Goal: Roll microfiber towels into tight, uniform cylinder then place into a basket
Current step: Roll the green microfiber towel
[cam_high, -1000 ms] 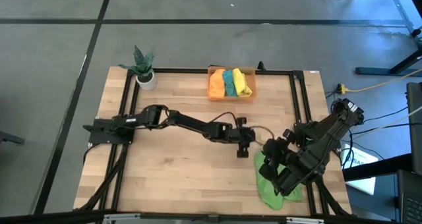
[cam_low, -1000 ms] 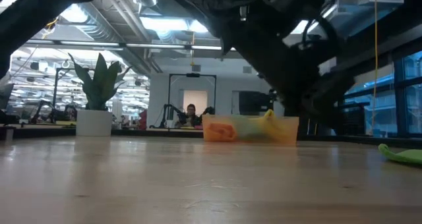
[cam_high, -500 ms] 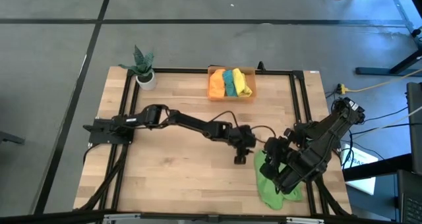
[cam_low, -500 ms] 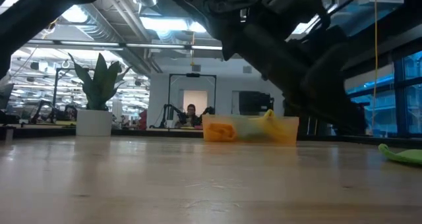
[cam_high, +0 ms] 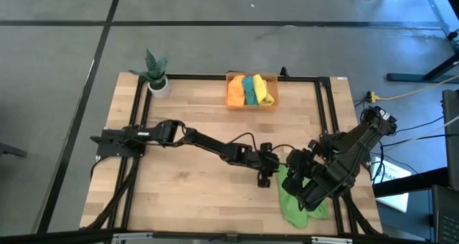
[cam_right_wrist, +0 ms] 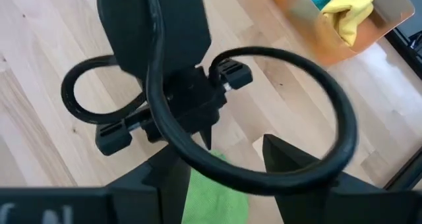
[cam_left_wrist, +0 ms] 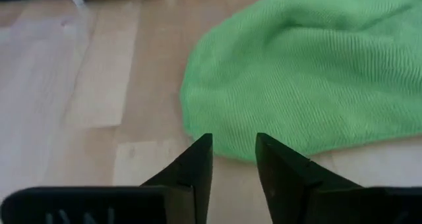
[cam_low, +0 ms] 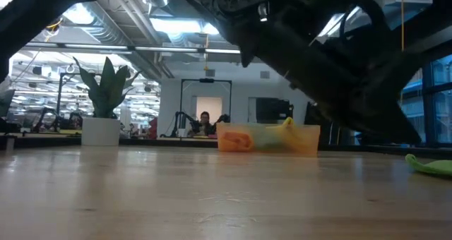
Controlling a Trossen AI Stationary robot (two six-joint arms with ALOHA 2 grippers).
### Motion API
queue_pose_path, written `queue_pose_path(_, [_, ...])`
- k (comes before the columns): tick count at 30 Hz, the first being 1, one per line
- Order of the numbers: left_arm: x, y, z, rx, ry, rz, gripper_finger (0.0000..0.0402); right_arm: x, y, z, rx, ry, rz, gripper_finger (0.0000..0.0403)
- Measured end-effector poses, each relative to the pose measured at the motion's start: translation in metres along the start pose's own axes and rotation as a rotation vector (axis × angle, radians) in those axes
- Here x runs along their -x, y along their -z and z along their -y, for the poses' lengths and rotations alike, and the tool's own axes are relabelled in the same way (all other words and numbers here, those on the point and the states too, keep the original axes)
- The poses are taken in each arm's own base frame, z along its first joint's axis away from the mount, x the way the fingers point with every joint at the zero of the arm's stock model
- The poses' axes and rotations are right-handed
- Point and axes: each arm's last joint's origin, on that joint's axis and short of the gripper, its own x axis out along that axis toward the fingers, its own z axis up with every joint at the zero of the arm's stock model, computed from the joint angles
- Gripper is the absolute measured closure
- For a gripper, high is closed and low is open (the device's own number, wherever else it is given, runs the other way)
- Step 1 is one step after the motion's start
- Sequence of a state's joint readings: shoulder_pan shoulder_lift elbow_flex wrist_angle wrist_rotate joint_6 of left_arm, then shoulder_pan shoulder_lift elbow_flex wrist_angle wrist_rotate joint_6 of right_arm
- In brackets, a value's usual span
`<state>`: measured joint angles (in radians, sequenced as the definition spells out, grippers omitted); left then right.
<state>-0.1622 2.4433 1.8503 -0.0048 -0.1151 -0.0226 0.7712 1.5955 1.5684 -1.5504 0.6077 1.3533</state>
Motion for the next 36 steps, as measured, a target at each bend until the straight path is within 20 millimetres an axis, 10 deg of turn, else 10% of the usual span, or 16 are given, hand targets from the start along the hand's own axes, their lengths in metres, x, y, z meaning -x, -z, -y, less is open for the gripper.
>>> queue_pose_path(36, [-0.0075,0.007,-0.0001,0.025,-0.065,0.012,0.0294,0.0002,-0.0013,-0.0052,-0.034,-0.048,0.008,0.0214])
